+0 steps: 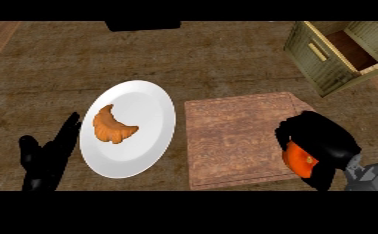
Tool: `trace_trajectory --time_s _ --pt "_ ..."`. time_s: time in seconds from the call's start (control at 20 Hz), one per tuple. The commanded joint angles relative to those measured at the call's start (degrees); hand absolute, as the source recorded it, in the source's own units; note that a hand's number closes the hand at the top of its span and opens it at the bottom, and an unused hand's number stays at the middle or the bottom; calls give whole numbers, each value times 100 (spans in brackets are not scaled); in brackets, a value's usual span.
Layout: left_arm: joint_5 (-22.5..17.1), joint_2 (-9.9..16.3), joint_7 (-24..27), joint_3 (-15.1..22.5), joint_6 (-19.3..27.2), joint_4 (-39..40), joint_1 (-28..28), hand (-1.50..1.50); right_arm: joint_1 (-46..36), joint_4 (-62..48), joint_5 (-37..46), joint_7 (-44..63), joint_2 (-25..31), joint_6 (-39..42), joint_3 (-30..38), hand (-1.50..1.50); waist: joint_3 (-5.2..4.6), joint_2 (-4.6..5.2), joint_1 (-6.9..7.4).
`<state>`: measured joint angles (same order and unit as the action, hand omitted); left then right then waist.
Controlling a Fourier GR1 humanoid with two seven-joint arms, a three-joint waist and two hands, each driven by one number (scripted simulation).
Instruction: Pick the squash from the cutting board and place it in the basket
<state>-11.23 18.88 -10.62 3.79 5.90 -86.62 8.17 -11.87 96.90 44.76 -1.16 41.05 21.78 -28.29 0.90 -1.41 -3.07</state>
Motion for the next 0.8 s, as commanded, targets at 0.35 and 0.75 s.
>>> trace_trajectory --time_s 0.35,0.75 --pt "8 -97 -372 55 15 344 343 0 1202 2124 -1770 841 -279 -215 1741 150 -98 81 -87" --pt "58 -83 -360 85 -2 137 417 0 780 3044 -4333 1930 -1197 -609 3586 150 -106 84 -5"
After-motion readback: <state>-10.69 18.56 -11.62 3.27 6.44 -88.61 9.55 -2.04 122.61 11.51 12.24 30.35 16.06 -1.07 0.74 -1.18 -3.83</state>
